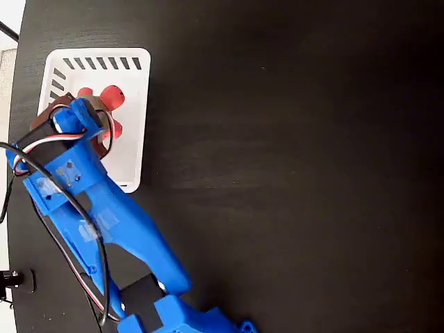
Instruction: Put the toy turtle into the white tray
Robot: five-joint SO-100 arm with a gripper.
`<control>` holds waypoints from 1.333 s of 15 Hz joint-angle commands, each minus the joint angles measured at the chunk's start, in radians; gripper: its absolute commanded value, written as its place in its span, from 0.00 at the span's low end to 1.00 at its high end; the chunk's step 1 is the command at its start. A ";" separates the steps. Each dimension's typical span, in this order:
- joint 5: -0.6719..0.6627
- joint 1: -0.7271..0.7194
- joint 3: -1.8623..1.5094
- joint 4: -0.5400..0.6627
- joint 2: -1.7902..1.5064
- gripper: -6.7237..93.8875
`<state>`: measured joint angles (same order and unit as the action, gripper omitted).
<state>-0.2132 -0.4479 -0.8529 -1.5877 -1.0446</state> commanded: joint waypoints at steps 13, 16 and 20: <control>0.035 0.017 0.038 -0.028 -0.201 0.20; 0.038 0.052 0.000 -0.028 -0.328 0.07; 0.095 0.120 -0.212 0.051 -0.594 0.07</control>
<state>-0.1365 -0.3359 -0.9986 -1.5662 -1.4281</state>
